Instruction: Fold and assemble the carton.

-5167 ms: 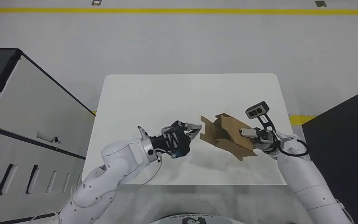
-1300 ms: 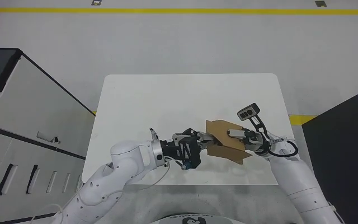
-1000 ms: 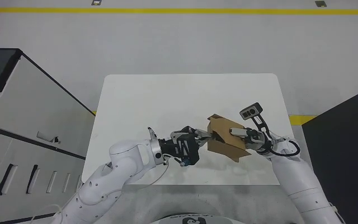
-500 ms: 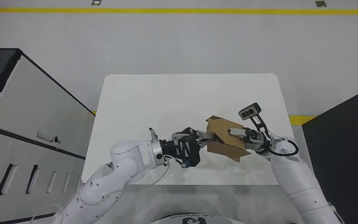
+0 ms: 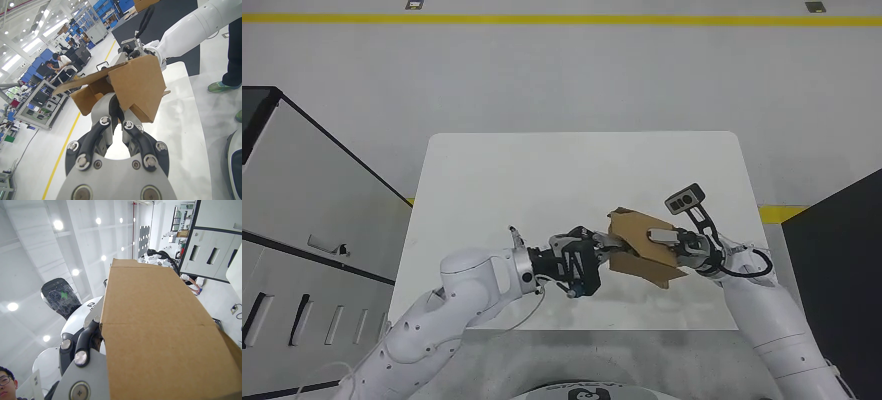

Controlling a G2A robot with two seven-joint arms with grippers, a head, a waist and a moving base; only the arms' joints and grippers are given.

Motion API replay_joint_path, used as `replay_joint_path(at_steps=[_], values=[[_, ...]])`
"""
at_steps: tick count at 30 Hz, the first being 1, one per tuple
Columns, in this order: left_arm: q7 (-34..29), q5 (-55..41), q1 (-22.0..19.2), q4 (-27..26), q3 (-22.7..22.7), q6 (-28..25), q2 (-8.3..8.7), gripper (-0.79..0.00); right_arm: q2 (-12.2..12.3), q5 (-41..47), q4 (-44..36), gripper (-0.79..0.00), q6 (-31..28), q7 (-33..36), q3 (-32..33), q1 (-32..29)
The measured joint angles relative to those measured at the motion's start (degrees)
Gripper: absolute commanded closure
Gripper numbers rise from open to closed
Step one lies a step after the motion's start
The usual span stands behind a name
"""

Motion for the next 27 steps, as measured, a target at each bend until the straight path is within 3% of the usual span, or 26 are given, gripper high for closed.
replay_joint_path(at_steps=[27], values=[[0.29, 0.21, -0.73, 0.15, 1.75, -0.37, -0.19, 0.0, -0.34, -0.77, 0.04, 0.0, 0.62, 0.25, -0.04, 0.08]])
